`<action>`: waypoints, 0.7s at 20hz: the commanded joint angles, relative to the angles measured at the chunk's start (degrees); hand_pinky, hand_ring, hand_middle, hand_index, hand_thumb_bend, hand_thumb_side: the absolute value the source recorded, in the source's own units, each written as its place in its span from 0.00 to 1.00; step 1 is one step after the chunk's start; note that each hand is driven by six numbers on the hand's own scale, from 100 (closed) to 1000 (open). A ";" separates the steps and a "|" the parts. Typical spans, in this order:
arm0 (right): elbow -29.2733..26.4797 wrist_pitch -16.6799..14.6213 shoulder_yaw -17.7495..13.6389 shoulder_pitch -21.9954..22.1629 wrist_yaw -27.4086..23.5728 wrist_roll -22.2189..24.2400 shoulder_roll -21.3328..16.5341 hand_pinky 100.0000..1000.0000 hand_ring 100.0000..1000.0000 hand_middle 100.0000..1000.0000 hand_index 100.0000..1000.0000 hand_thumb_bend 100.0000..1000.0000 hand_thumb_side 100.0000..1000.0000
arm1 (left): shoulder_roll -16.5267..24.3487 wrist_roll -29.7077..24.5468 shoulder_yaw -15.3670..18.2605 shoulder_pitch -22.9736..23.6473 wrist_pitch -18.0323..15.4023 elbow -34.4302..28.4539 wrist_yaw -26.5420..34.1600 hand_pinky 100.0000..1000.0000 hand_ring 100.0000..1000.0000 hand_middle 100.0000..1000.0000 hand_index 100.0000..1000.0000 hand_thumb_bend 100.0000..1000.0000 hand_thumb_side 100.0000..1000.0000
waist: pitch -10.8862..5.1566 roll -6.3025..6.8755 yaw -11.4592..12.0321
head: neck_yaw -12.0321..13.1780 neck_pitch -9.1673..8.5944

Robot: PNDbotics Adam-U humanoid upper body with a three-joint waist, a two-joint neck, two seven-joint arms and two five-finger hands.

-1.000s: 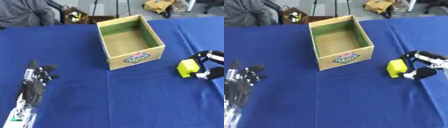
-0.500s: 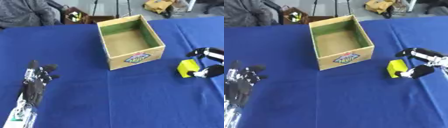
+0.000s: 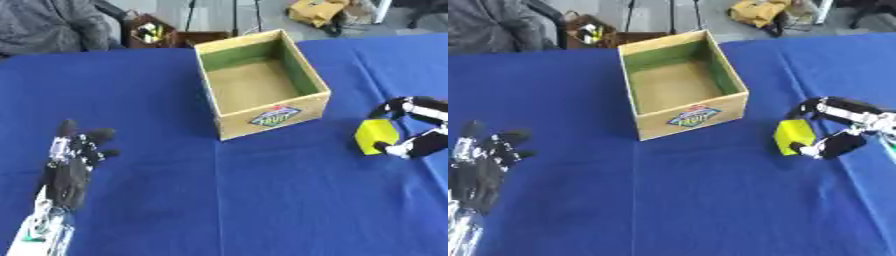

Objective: Pick up objects on the table and place them in the box.

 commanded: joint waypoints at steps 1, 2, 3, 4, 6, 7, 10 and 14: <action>-0.18 0.16 -0.32 -1.00 0.80 0.85 -1.93 0.83 0.90 0.79 0.85 0.14 0.17 | 1.10 -0.12 -0.05 -0.38 -0.07 -0.60 0.13 0.70 0.86 0.68 0.62 0.35 1.00 | -0.88 -0.23 -0.09 | 0.24 -0.06; -0.04 0.24 -0.35 -0.99 0.92 1.01 -1.91 0.83 0.90 0.79 0.85 0.10 0.13 | 1.10 -0.12 -0.04 -0.38 -0.08 -0.60 0.13 0.70 0.86 0.68 0.62 0.35 1.00 | -0.88 -0.23 -0.09 | 0.25 -0.05; 0.09 0.33 -0.39 -0.99 1.04 1.14 -1.89 0.83 0.90 0.79 0.85 0.10 0.13 | 1.10 -0.12 -0.05 -0.38 -0.08 -0.60 0.13 0.70 0.86 0.68 0.62 0.35 1.00 | -0.89 -0.22 -0.09 | 0.26 -0.04; 0.22 0.43 -0.43 -0.99 1.17 1.22 -1.88 0.83 0.90 0.79 0.85 0.03 0.08 | 1.10 -0.12 -0.05 -0.38 -0.09 -0.61 0.13 0.70 0.86 0.68 0.62 0.35 1.00 | -0.90 -0.21 -0.08 | 0.29 -0.04; 0.42 0.62 -0.48 -1.02 1.46 1.32 -1.85 0.83 0.90 0.80 0.85 0.00 0.04 | 1.10 -0.13 -0.04 -0.40 -0.09 -0.61 0.14 0.70 0.86 0.68 0.62 0.35 1.00 | -0.92 -0.22 -0.05 | 0.32 -0.05; 0.48 0.69 -0.48 -1.03 1.60 1.38 -1.83 0.83 0.90 0.80 0.85 0.00 0.03 | 1.10 -0.14 -0.05 -0.41 -0.09 -0.61 0.14 0.70 0.86 0.68 0.62 0.35 1.00 | -0.92 -0.23 -0.03 | 0.34 -0.05; 0.56 0.86 -0.45 -1.02 1.97 1.62 -1.78 0.83 0.90 0.80 0.85 0.00 0.00 | 1.10 -0.16 -0.04 -0.42 -0.09 -0.61 0.14 0.70 0.86 0.68 0.62 0.35 1.00 | -0.90 -0.28 0.02 | 0.38 -0.01; 0.56 1.04 -0.51 -1.08 2.09 1.62 -1.69 0.80 0.87 0.67 0.77 0.00 0.00 | 1.12 -0.15 -0.02 -0.48 -0.09 -0.62 0.15 0.70 0.86 0.68 0.62 0.35 1.00 | -0.91 -0.33 0.07 | 0.50 -0.01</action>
